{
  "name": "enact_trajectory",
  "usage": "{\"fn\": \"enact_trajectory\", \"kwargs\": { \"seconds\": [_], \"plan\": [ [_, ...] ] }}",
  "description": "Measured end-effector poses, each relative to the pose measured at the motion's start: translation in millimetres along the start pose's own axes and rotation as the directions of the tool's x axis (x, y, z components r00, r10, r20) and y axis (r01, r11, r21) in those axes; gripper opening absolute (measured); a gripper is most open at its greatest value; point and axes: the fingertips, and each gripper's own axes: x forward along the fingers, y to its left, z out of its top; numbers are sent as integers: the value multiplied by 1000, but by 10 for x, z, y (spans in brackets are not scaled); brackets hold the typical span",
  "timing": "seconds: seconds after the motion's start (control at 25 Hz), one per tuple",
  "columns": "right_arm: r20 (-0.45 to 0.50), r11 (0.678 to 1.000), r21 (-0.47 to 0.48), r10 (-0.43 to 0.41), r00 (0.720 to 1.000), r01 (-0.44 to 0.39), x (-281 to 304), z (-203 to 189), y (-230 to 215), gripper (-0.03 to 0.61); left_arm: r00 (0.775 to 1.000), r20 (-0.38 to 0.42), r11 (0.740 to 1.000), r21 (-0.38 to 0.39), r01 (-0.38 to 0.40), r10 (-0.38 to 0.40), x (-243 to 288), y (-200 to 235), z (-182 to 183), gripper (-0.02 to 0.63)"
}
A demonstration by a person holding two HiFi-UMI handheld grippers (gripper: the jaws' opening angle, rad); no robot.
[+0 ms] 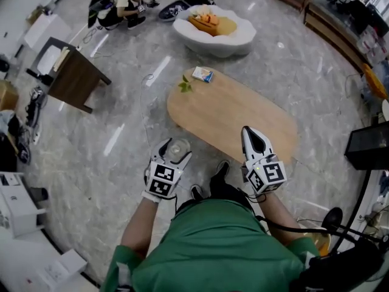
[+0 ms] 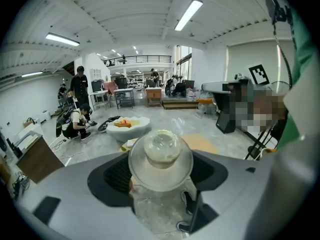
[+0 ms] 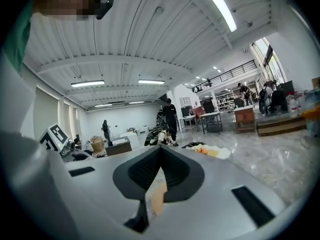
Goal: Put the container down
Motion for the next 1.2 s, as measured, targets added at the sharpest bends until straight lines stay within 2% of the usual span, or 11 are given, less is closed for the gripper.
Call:
{"fn": "enact_trajectory", "kwargs": {
  "seconds": [0.28, 0.64, 0.84, 0.96, 1.2],
  "plan": [
    [-21, 1000, 19, 17, 1000, -16, 561, 82, -871, 21, 1000, -17, 999, -38, -23, 23, 833, 155, 500, 342],
    [-45, 999, 38, 19, 999, -18, 963, 83, -1651, 21, 998, -61, 999, -25, -31, 30, 1612, 211, 881, 342],
    [-62, 999, 42, -11, 998, 14, 1165, -11, -1901, 21, 997, -81, 1000, -1, -16, 16, 1985, 335, 864, 342],
    [-66, 998, 42, -34, 997, 37, 1310, -108, -2005, 22, 994, -112, 999, 48, 7, -1, 2264, 437, 753, 342],
    [-108, 992, 19, -119, 987, 122, 1538, -360, -2149, 21, 984, -161, 986, 129, 103, -82, 2886, 650, 455, 342]
  ]
}}
